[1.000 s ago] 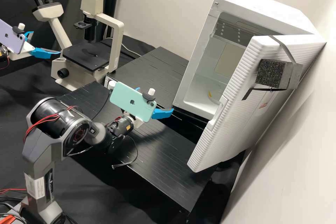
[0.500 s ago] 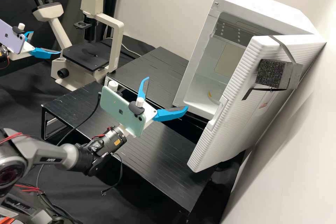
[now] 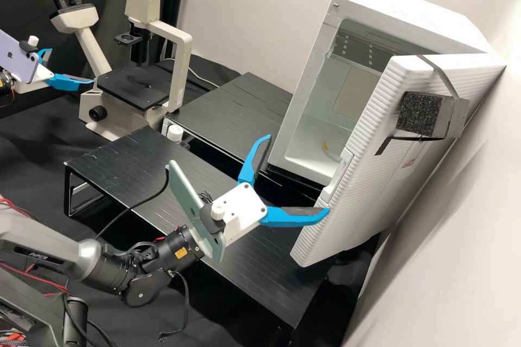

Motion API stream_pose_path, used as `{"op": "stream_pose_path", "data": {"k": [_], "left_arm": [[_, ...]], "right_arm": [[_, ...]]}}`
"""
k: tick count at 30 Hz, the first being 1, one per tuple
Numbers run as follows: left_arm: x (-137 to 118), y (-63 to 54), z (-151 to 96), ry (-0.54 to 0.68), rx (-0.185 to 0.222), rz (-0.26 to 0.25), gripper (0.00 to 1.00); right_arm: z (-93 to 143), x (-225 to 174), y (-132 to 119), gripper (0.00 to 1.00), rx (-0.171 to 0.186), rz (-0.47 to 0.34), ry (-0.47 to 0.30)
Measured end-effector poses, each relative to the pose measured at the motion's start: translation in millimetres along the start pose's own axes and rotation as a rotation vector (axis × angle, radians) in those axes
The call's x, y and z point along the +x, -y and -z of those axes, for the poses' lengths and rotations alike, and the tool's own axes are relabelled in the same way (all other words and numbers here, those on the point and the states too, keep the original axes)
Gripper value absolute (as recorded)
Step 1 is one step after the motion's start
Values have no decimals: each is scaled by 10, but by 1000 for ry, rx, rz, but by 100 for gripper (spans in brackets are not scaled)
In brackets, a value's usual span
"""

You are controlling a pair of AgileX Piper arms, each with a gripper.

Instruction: Close the incubator door.

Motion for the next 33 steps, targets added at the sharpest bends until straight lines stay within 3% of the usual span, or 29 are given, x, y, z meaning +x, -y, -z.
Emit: {"op": "stream_pose_path", "data": {"k": [5,11,15,21,33], "left_arm": [[0,0,0,0,0,0,100],[0,0,0,0,0,0,100],[0,0,0,0,0,0,100],[0,0,0,0,0,0,100],[0,0,0,0,0,0,100]], "right_arm": [[-225,153,98,100,-19,20,88],[-437,320,206,100,-66,30,165],[-518,377,219,100,-71,29,199],[-497,411,280,100,-55,50,184],[-244,431,594,100,35,151,146]]}}
